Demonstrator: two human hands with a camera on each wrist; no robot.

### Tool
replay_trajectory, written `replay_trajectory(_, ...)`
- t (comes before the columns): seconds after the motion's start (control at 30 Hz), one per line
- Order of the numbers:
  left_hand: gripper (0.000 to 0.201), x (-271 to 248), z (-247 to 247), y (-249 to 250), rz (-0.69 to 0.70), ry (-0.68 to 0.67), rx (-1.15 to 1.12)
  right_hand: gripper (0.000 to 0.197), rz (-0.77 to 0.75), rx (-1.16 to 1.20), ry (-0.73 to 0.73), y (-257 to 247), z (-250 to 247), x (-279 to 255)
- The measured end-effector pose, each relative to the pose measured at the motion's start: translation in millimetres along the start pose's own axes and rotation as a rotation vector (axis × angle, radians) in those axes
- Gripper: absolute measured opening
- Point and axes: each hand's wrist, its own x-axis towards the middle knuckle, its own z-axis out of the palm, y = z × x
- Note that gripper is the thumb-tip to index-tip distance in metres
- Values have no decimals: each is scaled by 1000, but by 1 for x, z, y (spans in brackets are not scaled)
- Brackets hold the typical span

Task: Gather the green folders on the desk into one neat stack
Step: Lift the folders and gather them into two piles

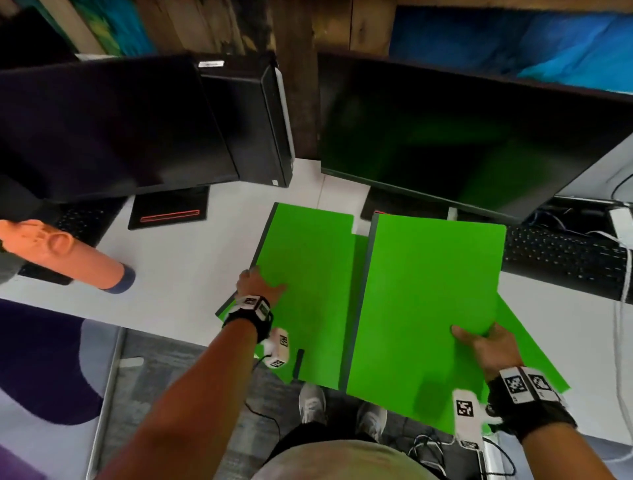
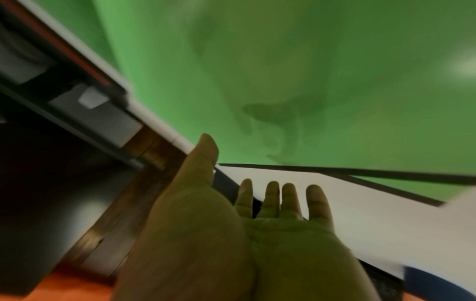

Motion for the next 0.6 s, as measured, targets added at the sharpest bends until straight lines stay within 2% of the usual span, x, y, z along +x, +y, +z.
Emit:
replay_trajectory(0.03,101,7,1,-10,-11,-28,68,24,33,-27,-9,2,5,1)
replay_trajectory(0.13,113,11,13,-27,-6,-87,169,39,99,-92,-28,17,21,9)
replay_trajectory(0.27,126,6,22,-30,-31,-41,267,47,158,-163,-70,26,41,10)
replay_trajectory(0.37,127,7,22,-30,-88,-39,284,57,204,-196,-94,30,56,9)
replay_trajectory(0.47,122,5,21,-30,-159,-89,198,80,244,-256,-122,33,66,9)
replay_trajectory(0.6,110,3,20,-37,-184,-159,-87,94,273,-268,-135,34,69,11)
